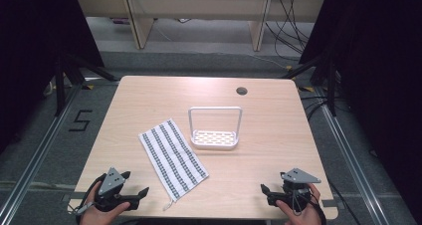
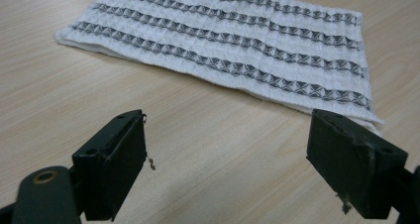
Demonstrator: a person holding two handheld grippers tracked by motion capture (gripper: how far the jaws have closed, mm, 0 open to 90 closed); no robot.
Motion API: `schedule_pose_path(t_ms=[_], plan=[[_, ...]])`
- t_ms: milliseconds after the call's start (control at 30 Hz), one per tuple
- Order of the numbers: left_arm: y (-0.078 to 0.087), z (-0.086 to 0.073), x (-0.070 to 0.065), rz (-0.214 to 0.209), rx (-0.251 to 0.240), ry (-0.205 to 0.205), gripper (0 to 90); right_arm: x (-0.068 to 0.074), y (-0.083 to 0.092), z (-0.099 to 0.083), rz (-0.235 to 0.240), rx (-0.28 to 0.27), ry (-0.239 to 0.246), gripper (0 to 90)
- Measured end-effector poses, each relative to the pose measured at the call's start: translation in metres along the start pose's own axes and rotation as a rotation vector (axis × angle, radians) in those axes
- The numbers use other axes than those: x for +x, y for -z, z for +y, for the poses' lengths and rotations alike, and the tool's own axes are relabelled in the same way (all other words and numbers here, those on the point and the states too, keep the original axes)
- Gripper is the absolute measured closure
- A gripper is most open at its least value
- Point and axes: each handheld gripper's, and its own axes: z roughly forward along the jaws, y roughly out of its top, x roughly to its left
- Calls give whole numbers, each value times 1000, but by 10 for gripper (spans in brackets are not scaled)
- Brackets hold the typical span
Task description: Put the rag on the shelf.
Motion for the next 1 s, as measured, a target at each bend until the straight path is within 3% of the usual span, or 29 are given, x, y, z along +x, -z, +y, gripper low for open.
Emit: schedule_pose_path(t_ms=[33,67,133,233,267,433,467,533,567,600,633,667,733,767,867,1000], plan=[[-2,0,-3,-4,-27,40,149,0,0,0,0,0,0,180],[-1,0,-4,0,-19,33,149,0,-1,0,-2,-16,11,181],[-3,0,-6,-17,-28,49,150,1,-1,1,34,-7,-12,186],[-3,1,-8,-23,-14,31,150,4,-3,2,16,-13,11,201],[-3,2,-10,-28,-16,24,151,6,-3,2,22,-17,-1,203],[-4,3,-17,-44,-22,19,152,12,-4,6,61,-31,32,230],[-4,4,-19,-48,-16,17,152,15,-4,7,65,-19,15,234],[-4,5,-21,-54,8,-13,156,17,-8,10,72,-28,56,242],[-5,5,-23,-61,-5,-9,160,21,-9,11,83,-16,36,250],[-4,5,-25,-65,4,-15,160,21,-11,12,91,-22,66,254],[-6,5,-29,-70,-18,9,161,24,-13,13,96,-18,78,257],[-5,6,-30,-75,1,-9,162,26,-14,15,102,-16,84,261],[-6,6,-35,-89,-18,13,168,31,-17,17,118,-13,107,271],[-7,7,-36,-100,-12,-6,170,33,-18,18,124,-15,117,275],[-8,8,-40,-110,-9,-7,175,41,-24,21,154,-23,168,278],[-9,8,-42,-114,0,-16,181,49,-28,25,192,-19,166,280]])
